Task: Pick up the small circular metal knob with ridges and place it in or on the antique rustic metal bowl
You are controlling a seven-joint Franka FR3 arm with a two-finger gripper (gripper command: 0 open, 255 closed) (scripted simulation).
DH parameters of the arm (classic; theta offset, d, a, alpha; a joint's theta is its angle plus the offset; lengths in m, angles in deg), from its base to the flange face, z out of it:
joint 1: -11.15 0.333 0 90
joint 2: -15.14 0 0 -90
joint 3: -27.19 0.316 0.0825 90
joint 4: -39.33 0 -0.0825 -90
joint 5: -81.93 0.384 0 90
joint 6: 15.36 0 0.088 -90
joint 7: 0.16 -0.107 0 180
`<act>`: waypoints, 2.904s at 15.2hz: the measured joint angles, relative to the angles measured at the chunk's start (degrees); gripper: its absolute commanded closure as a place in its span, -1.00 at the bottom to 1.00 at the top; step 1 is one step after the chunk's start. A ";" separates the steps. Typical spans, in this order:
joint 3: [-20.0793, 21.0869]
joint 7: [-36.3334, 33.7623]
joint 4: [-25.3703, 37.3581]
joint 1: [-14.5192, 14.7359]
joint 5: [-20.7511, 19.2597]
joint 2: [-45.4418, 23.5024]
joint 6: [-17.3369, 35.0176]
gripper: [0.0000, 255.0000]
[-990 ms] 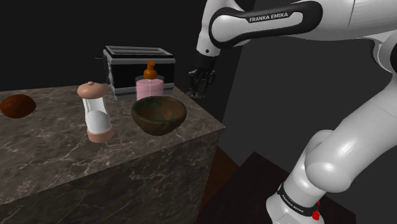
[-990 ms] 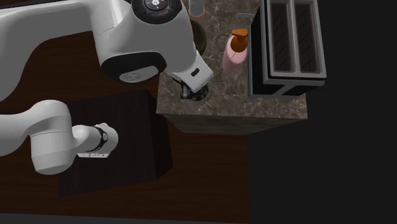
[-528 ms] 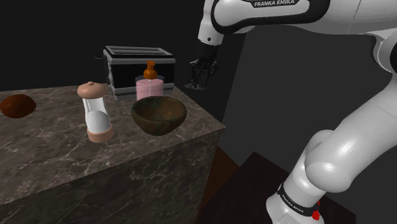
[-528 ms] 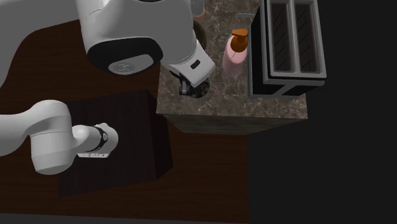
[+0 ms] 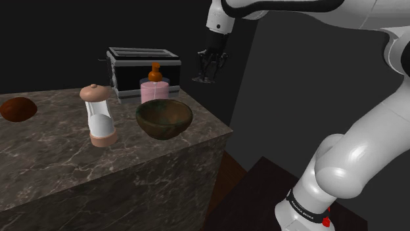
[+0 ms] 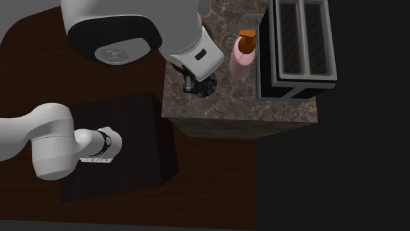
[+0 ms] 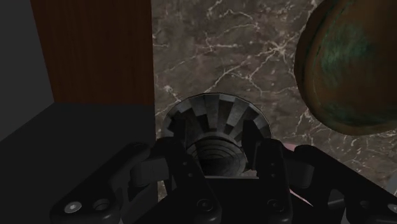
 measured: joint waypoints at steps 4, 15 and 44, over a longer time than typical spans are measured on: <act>2.64 -4.08 2.18 1.53 0.15 -0.89 -1.37 1.00; 12.68 -20.45 13.27 7.74 -1.61 -9.39 -4.56 1.00; 11.38 -21.91 0.49 6.52 3.20 -16.30 13.88 -1.00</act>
